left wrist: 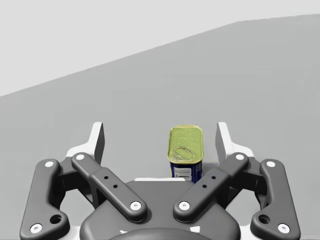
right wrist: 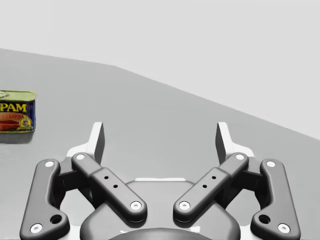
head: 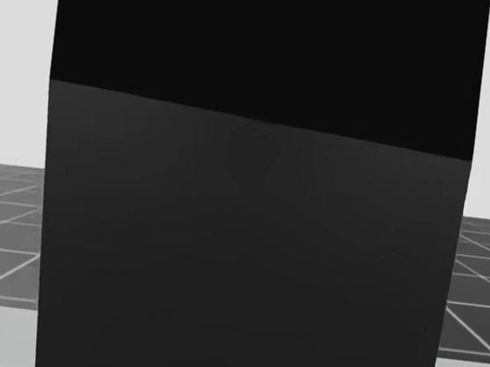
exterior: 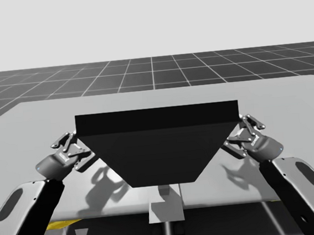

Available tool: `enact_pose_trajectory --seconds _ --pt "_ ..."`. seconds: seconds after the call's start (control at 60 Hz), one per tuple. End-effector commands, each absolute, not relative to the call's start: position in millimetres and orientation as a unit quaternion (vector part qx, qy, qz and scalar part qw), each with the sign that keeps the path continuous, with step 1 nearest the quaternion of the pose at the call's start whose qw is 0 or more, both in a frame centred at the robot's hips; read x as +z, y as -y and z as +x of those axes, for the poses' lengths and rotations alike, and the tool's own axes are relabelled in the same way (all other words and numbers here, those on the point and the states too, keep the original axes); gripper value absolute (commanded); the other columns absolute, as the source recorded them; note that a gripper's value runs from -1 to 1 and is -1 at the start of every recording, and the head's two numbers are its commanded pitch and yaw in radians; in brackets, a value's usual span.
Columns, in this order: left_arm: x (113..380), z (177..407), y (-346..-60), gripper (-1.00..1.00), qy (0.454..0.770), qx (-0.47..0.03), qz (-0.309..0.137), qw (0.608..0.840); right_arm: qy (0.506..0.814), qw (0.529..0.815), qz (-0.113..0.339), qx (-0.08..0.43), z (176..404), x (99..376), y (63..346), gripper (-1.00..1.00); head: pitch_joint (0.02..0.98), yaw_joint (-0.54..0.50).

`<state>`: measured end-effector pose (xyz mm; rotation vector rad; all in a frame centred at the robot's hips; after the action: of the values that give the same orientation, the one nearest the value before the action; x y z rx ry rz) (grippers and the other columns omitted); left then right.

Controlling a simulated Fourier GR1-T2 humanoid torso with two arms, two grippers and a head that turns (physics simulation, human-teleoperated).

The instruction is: Reach around the screen and pick up the object behind it.

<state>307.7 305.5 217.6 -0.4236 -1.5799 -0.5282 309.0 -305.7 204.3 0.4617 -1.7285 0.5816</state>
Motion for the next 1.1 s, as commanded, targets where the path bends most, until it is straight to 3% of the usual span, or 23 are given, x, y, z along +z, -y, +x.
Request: enact_pose_trajectory --seconds 0.017,0.15,0.283,0.433,0.567,0.75,1.1 --pt "215.0 288.9 -307.3 -1.0 0.667 -0.287 -0.215 0.653 0.72 0.563 0.246 0.322 292.2 203.8 298.5 -1.0 0.13 0.02" --pt "215.8 286.9 -308.9 -1.0 0.646 -0.313 -0.235 0.655 0.705 0.54 0.273 0.37 287.4 204.6 293.4 -1.0 0.134 0.02" --pt "211.0 285.7 -309.7 -1.0 0.616 -0.344 -0.27 0.655 0.697 0.532 0.294 0.38 282.3 202.5 289.1 -1.0 0.136 0.03" --pt "203.8 293.6 -316.7 -1.0 0.59 -0.375 -0.27 0.662 0.687 0.531 0.304 0.392 279.8 194.4 288.5 -1.0 0.142 0.05" --pt "199.9 312.1 -324.1 -1.0 0.584 -0.38 -0.245 0.675 0.687 0.525 0.311 0.394 278.7 193.4 287.7 -1.0 0.145 0.06" --pt "187.0 340.9 -325.7 -1.0 0.571 -0.375 -0.246 0.688 0.687 0.518 0.315 0.4 277.0 191.5 286.1 -1.0 0.145 0.07" --pt "167.5 400.2 -290.1 -1.0 0.544 -0.407 -0.238 0.694 0.689 0.51 0.321 0.403 275.3 187.6 285.1 -1.0 0.153 0.06"
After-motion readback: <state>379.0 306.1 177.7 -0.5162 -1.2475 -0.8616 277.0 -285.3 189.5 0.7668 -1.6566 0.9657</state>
